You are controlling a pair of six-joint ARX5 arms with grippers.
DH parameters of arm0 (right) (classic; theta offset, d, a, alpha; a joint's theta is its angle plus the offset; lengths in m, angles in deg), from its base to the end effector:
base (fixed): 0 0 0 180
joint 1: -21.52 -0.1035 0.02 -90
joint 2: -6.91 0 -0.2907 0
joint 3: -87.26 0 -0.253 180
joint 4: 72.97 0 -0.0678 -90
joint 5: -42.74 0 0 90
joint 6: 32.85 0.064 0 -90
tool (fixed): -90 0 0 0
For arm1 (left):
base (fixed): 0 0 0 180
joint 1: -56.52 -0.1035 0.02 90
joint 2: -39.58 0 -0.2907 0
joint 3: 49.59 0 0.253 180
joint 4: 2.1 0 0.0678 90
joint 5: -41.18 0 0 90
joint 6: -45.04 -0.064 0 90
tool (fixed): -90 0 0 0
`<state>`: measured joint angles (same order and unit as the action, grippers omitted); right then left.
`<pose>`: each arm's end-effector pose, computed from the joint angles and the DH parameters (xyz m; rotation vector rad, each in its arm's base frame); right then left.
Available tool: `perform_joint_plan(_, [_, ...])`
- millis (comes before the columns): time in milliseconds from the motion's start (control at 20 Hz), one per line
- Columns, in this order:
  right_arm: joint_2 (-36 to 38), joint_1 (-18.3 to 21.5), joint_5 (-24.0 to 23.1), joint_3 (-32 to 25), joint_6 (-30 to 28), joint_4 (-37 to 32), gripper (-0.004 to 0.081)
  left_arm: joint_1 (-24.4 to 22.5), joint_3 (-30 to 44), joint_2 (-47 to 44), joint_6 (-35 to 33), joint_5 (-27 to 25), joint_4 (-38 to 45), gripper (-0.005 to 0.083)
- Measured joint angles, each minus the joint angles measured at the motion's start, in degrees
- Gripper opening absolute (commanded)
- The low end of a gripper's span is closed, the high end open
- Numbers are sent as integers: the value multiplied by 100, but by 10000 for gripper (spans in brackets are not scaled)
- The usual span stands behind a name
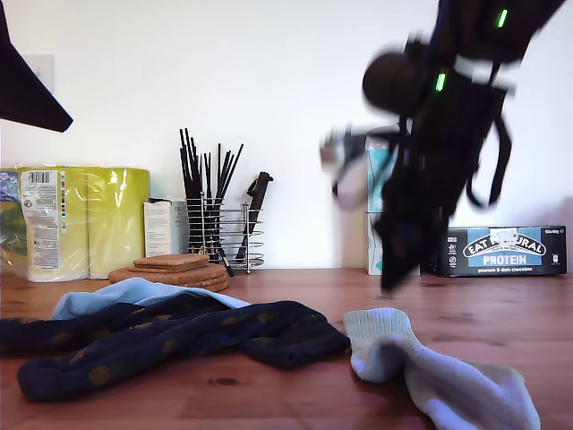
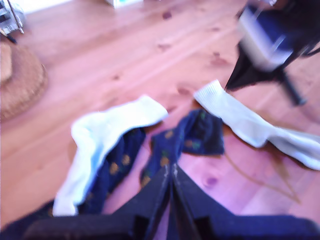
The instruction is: Pair up the socks based on colour and pattern, by placing each sock on top of its pair
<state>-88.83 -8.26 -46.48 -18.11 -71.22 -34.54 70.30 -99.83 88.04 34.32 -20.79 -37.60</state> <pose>0.3050 0.1755 0.1880 -0.8579 0.8279 0.8174 0.1710 -0.0729 0.2599 0.0989 0.5282 -0.7610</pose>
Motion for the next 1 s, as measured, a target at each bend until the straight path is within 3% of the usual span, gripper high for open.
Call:
perform_joint_plan(200, [1412, -184, 804, 192, 1204, 11, -12, 0, 0, 271, -756, -448, 376, -21])
perform_joint_plan(450, [2282, -938, 914, -155, 2017, -125, -12, -90, 0, 1696, -1587, -496, 1386, 34])
perform_joint_plan(650, [3633, -1244, 549, -1364, 2627, -544, -12, -267, 0, 2417, -2020, -470, 2326, 169])
perform_joint_plan(800, [5010, -1593, -22, -2138, 3104, -702, -12, -345, -2, 2955, -2096, -463, 2618, 332])
perform_joint_plan(900, [5855, -1777, -216, -2420, 3285, -472, -12, -378, -81, 3370, -2098, -481, 2579, 446])
perform_joint_plan(1000, [6393, -1910, -339, -2492, 3477, 17, -12, -382, -382, 3838, -2094, -584, 2511, 479])
